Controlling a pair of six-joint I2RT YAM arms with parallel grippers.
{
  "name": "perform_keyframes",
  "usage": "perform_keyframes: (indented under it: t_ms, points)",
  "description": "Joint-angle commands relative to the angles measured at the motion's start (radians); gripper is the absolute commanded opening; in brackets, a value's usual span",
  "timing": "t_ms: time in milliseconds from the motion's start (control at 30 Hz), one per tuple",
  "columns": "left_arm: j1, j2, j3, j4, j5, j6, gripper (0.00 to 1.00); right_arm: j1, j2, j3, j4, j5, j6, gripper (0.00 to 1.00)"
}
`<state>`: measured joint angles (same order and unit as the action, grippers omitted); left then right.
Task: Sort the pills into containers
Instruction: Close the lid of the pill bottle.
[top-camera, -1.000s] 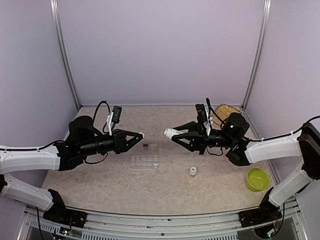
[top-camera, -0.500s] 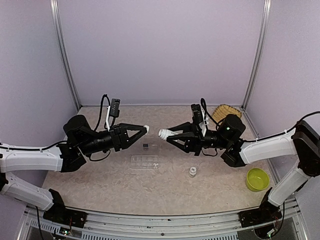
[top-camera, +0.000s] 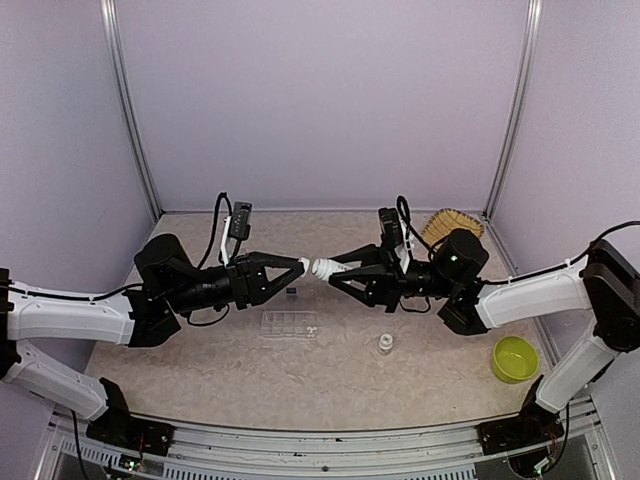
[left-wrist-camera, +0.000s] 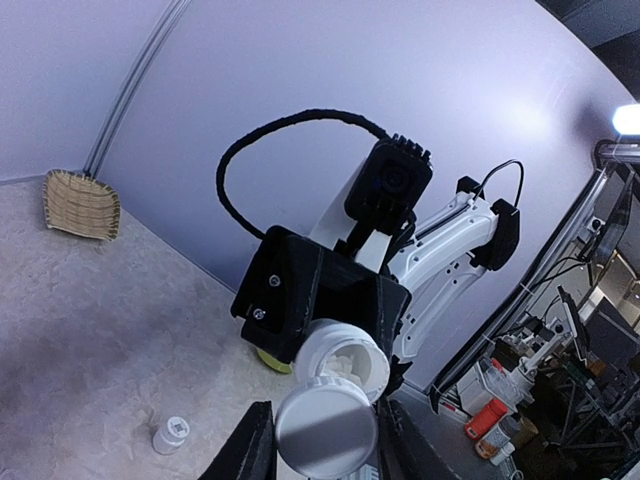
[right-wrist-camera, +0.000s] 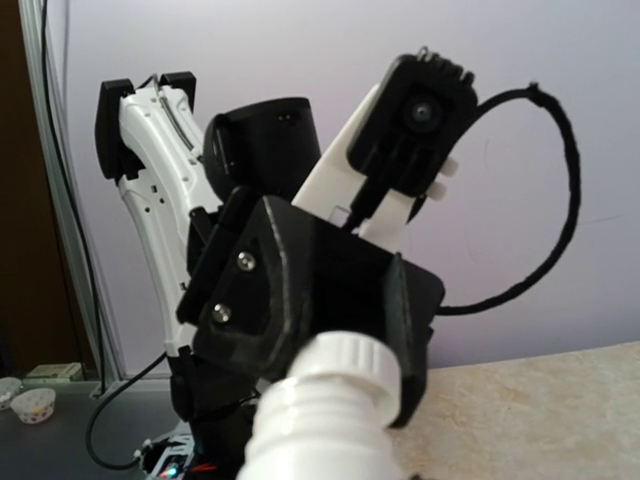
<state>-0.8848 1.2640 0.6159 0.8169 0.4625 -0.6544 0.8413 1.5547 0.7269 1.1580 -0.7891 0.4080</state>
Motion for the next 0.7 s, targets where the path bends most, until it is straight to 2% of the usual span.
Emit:
perform_keyframes:
  t_ms: [0,667]
  points:
    - [-0.012,0.017,0.038,0.047,0.013,-0.007,0.34,0.017,0.017,0.036,0.035,-0.009,0.006,0.17]
    - [-0.039,0.038,0.053,0.06,0.009,-0.013,0.34,0.032,0.039,0.046,0.044,-0.016,0.009,0.17]
